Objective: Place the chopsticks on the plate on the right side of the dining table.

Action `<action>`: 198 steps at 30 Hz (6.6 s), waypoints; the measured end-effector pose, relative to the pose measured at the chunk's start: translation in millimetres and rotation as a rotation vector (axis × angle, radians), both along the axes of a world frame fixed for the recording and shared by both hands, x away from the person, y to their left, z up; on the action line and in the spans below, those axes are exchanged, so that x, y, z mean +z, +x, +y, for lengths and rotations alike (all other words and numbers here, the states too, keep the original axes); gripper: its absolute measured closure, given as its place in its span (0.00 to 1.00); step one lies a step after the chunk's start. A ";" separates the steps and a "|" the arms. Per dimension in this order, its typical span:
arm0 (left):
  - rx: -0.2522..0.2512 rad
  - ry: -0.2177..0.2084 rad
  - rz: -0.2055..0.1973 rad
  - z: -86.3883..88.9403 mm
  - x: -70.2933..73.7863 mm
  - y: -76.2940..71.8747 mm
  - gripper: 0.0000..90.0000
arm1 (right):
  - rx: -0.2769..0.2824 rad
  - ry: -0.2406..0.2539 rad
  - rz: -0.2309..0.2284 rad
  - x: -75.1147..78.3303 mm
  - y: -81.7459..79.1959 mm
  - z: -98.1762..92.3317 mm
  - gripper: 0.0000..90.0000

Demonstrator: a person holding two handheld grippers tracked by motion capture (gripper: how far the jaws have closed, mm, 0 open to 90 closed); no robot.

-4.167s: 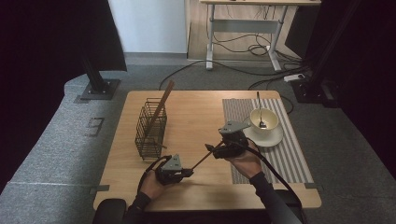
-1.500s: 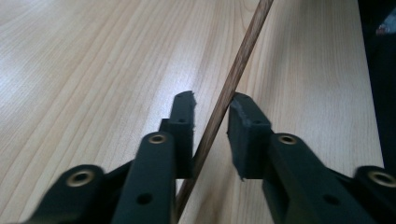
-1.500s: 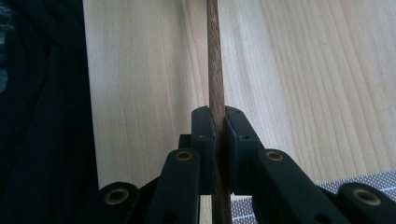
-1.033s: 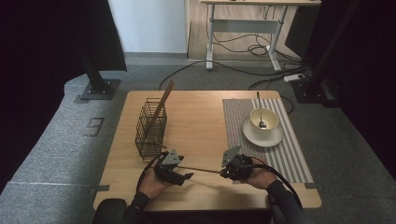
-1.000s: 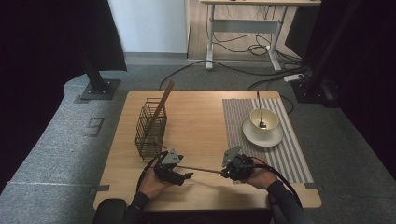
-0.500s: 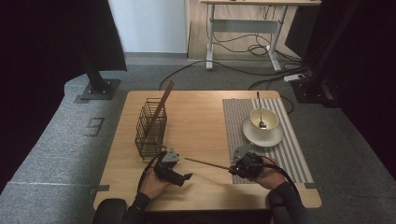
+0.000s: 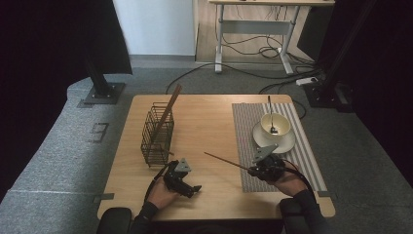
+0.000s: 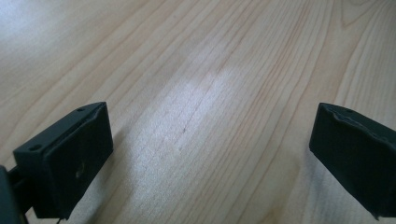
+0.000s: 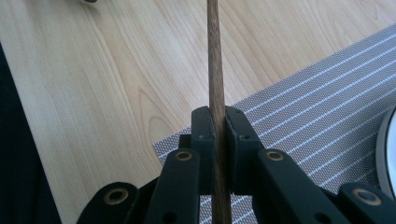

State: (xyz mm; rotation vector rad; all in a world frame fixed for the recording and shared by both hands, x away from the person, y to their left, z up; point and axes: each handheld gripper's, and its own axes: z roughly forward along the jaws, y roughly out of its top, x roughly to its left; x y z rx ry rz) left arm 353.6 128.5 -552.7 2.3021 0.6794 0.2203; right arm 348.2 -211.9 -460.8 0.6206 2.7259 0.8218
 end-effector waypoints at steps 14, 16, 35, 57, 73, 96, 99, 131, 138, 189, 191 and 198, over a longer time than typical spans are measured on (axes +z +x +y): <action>-0.004 0.048 -0.008 -3.1 -1.1 -0.7 0.00 | -0.140 0.012 0.007 -3.0 16.4 -26.7 0.92; -0.003 0.048 -0.009 -3.1 -1.2 -0.8 0.00 | -0.162 0.014 0.008 -4.0 18.8 -31.6 0.92; -0.002 0.050 -0.011 -3.1 -1.1 -0.6 0.00 | -0.369 0.015 0.011 -11.8 46.5 -74.2 0.92; -0.001 0.050 -0.009 -3.2 -1.1 -0.6 0.00 | -0.472 -0.015 0.035 -31.5 83.1 -103.2 0.92; 0.004 0.046 -0.009 -3.5 -1.3 -0.7 0.00 | -0.498 -0.010 0.035 -43.2 101.8 -112.5 0.89; 0.000 0.049 -0.011 -3.4 -1.1 -0.9 0.00 | -0.528 0.136 -0.018 -34.4 71.0 -115.6 0.32; 0.000 0.048 -0.011 -3.4 -1.1 -1.0 0.00 | -0.533 0.131 -0.026 -39.7 63.3 -111.3 0.20; -0.003 0.045 -0.011 -3.4 -1.1 -1.1 0.01 | -0.702 0.193 -0.052 -69.3 75.4 -122.8 0.00; -0.003 0.045 -0.011 -3.4 -1.1 -1.1 0.01 | -0.731 0.221 -0.062 -69.2 81.2 -127.6 0.00; -0.003 0.046 -0.012 -4.0 -1.1 -1.2 0.01 | -0.766 0.216 -0.124 -71.9 87.4 -131.8 0.00; -0.003 0.046 -0.012 -4.0 -1.1 -1.2 0.01 | -0.767 0.229 -0.124 -71.9 85.3 -132.7 0.00; -0.003 0.046 -0.012 -4.0 -1.1 -1.2 0.01 | -0.740 0.231 -0.121 -67.7 73.9 -130.9 0.00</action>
